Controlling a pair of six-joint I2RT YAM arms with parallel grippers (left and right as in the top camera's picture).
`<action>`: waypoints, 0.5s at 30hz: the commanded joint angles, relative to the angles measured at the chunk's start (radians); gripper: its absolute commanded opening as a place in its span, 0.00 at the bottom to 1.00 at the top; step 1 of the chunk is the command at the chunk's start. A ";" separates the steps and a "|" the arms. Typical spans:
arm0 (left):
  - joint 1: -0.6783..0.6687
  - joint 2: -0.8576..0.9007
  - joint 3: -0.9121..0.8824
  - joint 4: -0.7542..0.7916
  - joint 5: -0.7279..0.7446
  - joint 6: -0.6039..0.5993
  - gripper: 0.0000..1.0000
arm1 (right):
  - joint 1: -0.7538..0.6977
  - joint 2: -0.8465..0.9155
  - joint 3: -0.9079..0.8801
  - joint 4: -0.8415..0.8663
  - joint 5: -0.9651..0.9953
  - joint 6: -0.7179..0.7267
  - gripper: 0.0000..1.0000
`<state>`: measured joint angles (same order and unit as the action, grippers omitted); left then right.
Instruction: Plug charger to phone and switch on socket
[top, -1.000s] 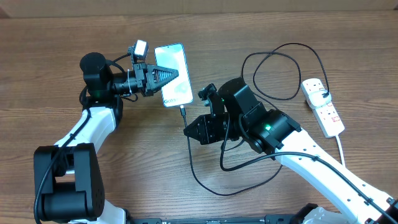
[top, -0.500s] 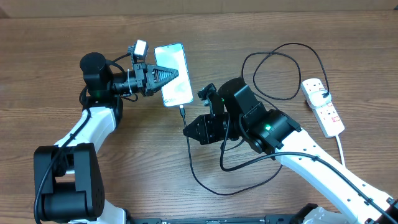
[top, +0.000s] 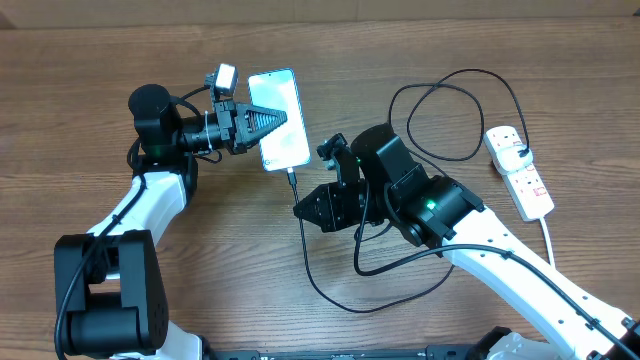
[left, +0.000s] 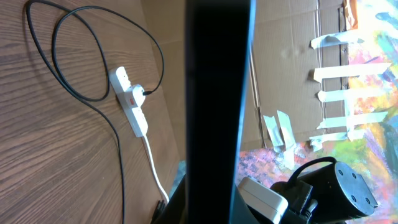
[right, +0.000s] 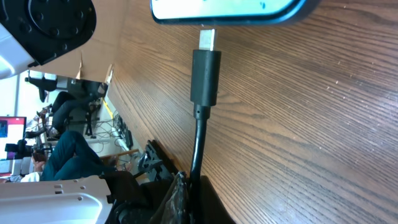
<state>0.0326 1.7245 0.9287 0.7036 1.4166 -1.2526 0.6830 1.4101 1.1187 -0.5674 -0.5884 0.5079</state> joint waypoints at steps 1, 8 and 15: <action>-0.007 0.002 0.027 0.004 -0.006 0.026 0.04 | 0.000 0.000 0.000 0.010 -0.012 -0.011 0.04; -0.008 0.002 0.027 0.004 -0.006 -0.011 0.04 | 0.000 0.000 0.000 0.014 -0.012 -0.011 0.04; -0.008 0.002 0.028 0.004 -0.006 -0.046 0.04 | 0.000 0.000 0.000 0.013 -0.011 -0.011 0.04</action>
<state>0.0322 1.7245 0.9287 0.7033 1.4162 -1.2659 0.6827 1.4101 1.1187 -0.5617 -0.5884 0.5041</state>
